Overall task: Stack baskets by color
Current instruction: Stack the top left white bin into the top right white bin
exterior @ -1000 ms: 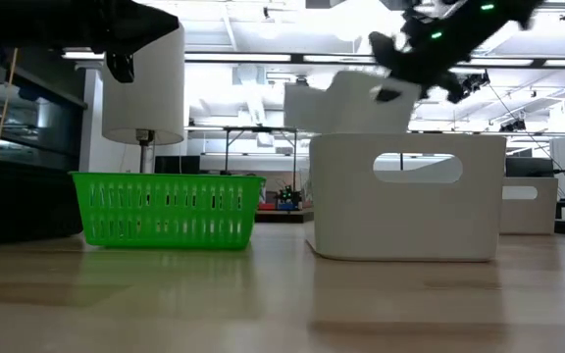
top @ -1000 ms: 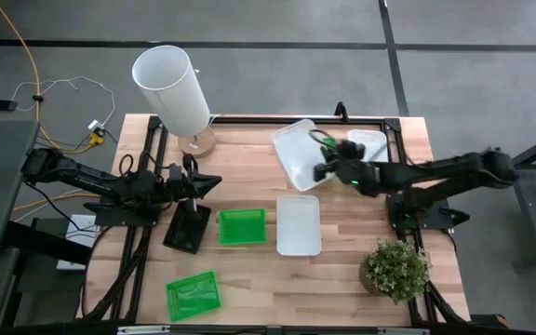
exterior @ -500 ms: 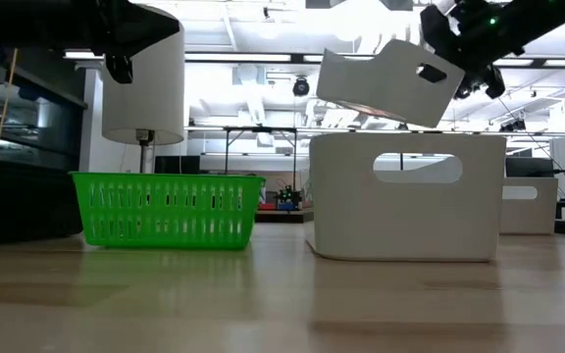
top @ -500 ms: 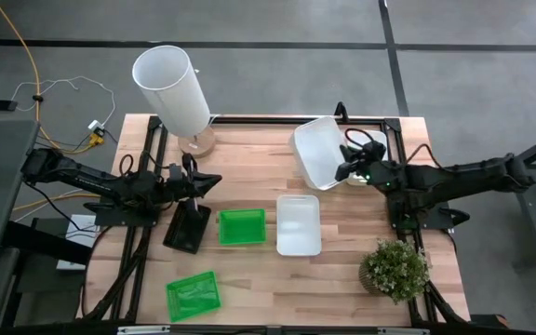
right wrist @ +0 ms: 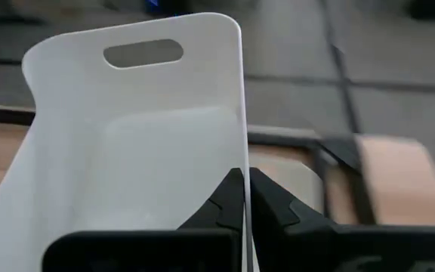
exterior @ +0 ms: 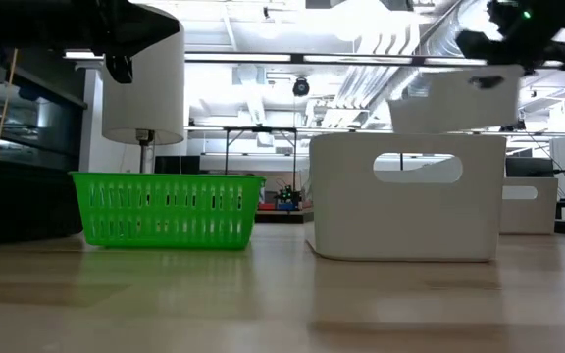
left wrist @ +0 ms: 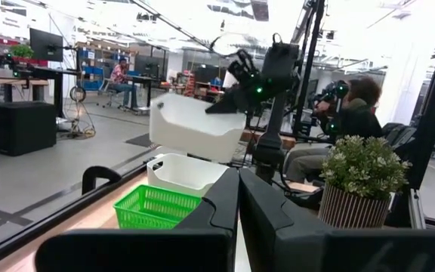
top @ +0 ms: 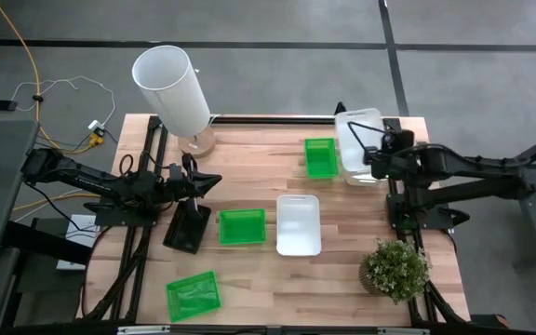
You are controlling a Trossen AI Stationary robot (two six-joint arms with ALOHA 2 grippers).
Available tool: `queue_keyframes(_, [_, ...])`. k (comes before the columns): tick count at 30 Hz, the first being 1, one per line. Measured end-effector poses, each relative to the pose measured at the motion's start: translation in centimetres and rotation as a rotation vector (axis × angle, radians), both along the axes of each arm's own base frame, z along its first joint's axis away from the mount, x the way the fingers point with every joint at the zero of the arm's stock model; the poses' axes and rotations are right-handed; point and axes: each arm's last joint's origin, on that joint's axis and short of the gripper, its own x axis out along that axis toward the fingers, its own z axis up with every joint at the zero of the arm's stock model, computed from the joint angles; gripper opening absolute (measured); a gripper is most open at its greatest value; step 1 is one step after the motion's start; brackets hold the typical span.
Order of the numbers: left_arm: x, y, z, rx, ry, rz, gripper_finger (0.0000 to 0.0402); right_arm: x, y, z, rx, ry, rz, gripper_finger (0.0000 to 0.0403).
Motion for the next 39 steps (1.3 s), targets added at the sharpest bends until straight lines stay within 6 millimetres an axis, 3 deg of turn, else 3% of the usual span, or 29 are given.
queue_keyframes(6, [0.0,0.0,0.0,0.0,0.0,0.0,0.0001,-1.3,-0.6,-3.1,0.063,0.069,-0.138,0.0])
queue_keyframes(17, [0.0,0.0,0.0,0.0,-0.001,0.0,0.0,-2.3,-1.3,-6.3,0.089,0.085,-0.227,0.0])
queue_keyframes(27, [0.0,0.0,0.0,-0.001,-0.003,-0.001,0.0,-1.6,-2.2,-8.0,0.126,0.049,-0.197,0.0])
queue_keyframes(39, [0.0,0.0,0.0,0.0,-0.002,0.0,0.0001,-1.4,-2.6,-8.0,0.135,0.033,-0.187,0.0])
